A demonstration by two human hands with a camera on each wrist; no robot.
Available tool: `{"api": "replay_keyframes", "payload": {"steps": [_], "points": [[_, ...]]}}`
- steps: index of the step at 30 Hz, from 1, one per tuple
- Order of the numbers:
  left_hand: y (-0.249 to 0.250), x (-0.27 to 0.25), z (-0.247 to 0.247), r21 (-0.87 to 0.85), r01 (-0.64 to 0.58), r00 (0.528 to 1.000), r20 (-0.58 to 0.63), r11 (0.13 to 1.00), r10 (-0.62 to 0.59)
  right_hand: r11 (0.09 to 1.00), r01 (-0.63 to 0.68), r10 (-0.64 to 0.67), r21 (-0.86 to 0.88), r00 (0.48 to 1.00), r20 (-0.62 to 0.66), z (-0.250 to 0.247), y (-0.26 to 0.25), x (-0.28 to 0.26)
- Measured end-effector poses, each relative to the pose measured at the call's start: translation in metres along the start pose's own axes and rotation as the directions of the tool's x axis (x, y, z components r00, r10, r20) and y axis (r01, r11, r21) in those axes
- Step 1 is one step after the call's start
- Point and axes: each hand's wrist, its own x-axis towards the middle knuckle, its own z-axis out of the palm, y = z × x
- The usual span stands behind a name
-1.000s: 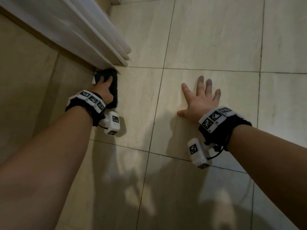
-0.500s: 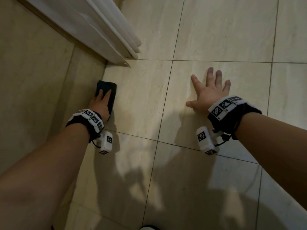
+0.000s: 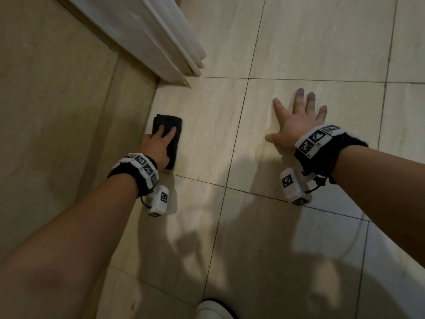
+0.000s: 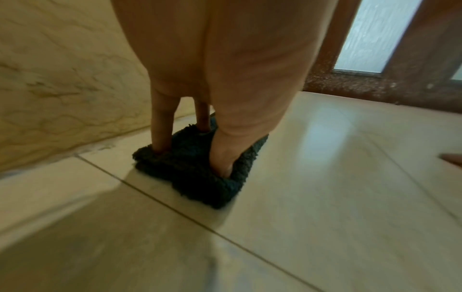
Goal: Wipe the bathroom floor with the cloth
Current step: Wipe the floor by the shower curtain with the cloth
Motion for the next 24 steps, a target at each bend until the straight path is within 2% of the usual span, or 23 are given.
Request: {"api": "replay_keyframes", "payload": {"steps": [5, 11, 15, 20, 24], "points": [[0.047, -0.023, 0.001, 0.014, -0.104, 0.994, -0.044, 0.994, 0.105, 1.000, -0.001, 0.001, -0.007, 1.000, 0.002, 0.000, 0.000, 0.000], [0.119, -0.040, -0.004, 0.093, -0.238, 0.962, -0.117, 0.967, 0.248, 1.000, -0.013, 0.014, -0.027, 1.000, 0.005, 0.000, 0.000, 0.002], [0.150, -0.043, -0.004, 0.092, -0.264, 0.955, -0.118, 0.960, 0.274, 1.000, -0.018, 0.018, -0.018, 1.000, 0.003, 0.000, 0.000, 0.002], [0.139, -0.033, -0.006, 0.070, -0.205, 0.972, -0.106, 0.976, 0.211, 1.000, -0.001, 0.001, 0.002, 1.000, 0.000, 0.002, 0.004, 0.002], [0.092, -0.009, -0.016, -0.026, -0.110, 0.992, -0.058, 0.994, 0.108, 1.000, 0.005, -0.005, 0.005, 1.000, -0.001, 0.002, 0.006, 0.003]]}}
